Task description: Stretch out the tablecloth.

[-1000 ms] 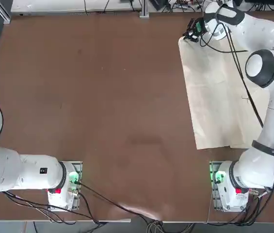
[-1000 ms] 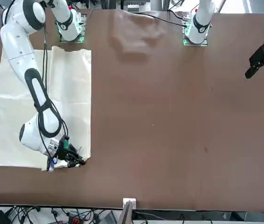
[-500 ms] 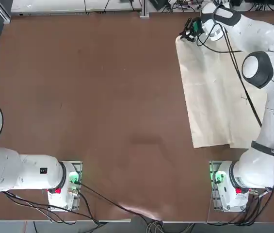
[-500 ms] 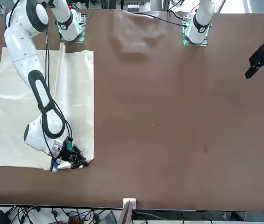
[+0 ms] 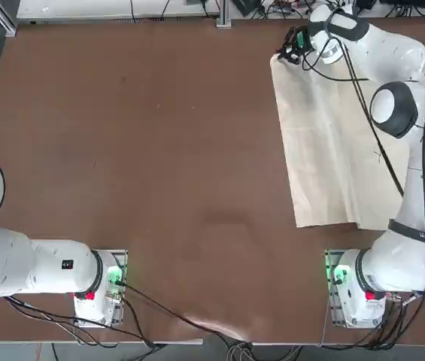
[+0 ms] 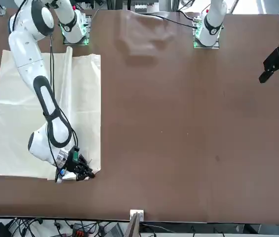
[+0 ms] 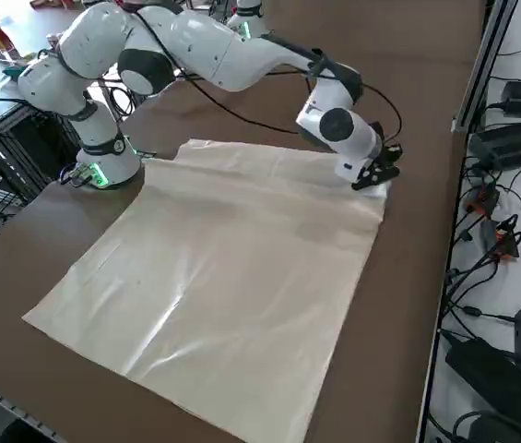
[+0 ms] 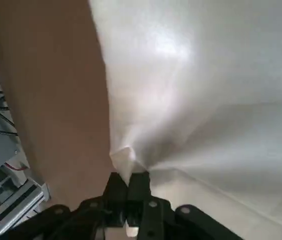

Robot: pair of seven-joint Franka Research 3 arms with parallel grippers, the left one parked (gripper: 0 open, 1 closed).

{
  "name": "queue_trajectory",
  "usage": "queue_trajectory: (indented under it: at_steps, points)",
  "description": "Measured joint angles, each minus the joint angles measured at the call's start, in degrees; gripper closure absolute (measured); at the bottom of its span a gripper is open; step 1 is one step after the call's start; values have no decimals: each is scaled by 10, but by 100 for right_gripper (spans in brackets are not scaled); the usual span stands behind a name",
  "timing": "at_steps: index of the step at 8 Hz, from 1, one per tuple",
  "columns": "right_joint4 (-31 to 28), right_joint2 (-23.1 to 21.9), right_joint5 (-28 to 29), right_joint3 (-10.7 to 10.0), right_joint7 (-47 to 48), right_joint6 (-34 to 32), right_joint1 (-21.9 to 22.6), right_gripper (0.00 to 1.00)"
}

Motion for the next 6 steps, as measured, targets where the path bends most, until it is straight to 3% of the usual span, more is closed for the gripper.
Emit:
queue_trajectory:
  at_steps: [6]
  points:
    - [1, 1, 33, -3, 24, 6, 37, 98]
